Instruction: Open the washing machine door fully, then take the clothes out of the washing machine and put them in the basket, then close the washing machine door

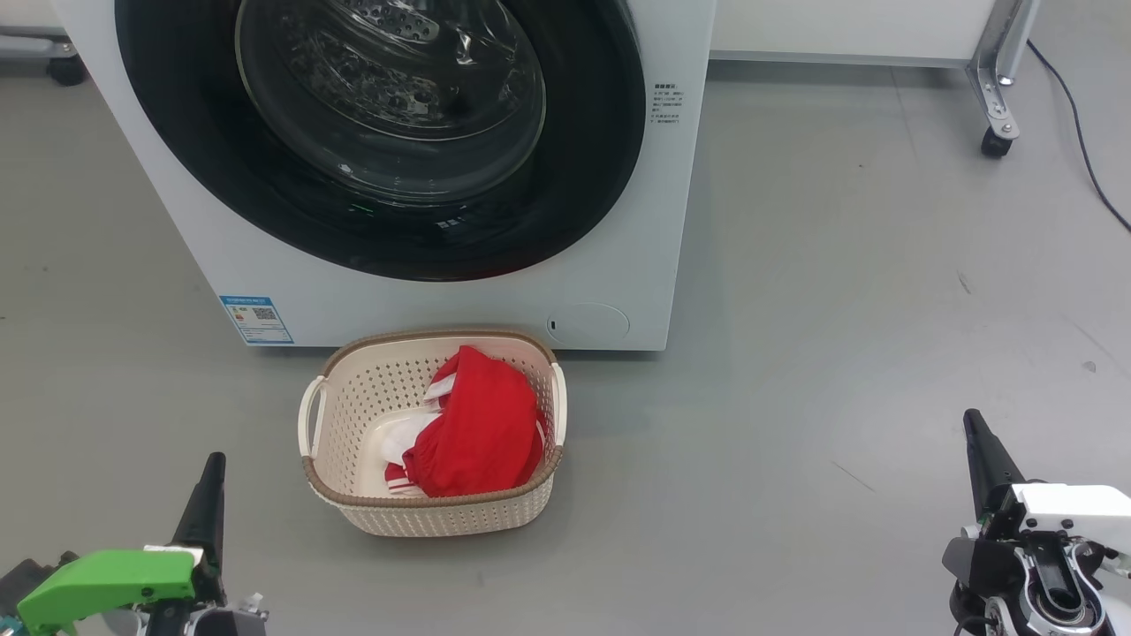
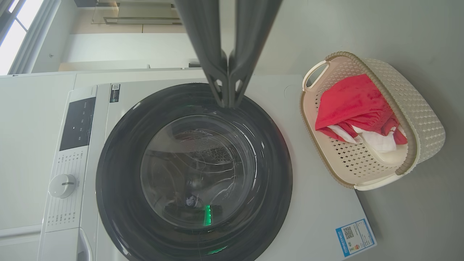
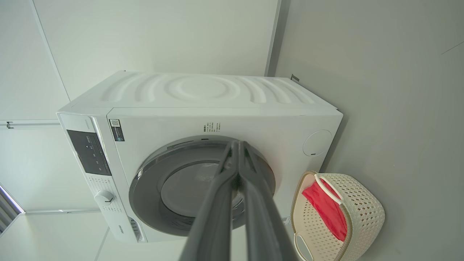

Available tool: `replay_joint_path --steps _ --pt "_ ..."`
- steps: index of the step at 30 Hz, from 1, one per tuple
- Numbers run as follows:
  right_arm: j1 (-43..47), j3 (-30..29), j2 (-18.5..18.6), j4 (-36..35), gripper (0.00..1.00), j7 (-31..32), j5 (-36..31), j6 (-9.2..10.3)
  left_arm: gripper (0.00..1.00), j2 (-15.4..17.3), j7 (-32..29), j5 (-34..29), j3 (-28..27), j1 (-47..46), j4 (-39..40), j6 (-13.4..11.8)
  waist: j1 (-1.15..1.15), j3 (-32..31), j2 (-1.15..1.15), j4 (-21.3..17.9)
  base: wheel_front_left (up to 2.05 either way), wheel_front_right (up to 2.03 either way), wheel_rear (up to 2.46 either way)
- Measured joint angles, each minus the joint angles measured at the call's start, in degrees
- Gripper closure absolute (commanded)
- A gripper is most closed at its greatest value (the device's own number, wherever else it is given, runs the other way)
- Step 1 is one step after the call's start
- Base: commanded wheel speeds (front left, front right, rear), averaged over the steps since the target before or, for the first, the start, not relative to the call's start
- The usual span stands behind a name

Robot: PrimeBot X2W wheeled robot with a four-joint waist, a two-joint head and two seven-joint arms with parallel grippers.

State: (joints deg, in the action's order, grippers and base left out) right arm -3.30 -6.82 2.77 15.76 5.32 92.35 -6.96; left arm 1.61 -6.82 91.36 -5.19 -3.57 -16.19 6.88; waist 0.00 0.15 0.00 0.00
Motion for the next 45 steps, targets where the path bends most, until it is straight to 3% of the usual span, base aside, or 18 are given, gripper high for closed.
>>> replay_joint_path --steps 45 --pt "-0.02 -0.10 -0.05 0.00 1.00 0.01 0.00 0.00 1.00 0.00 0.01 0.00 0.05 0.00 0.27 0.00 0.00 0.01 0.00 0.00 0.00 0.00 0.00"
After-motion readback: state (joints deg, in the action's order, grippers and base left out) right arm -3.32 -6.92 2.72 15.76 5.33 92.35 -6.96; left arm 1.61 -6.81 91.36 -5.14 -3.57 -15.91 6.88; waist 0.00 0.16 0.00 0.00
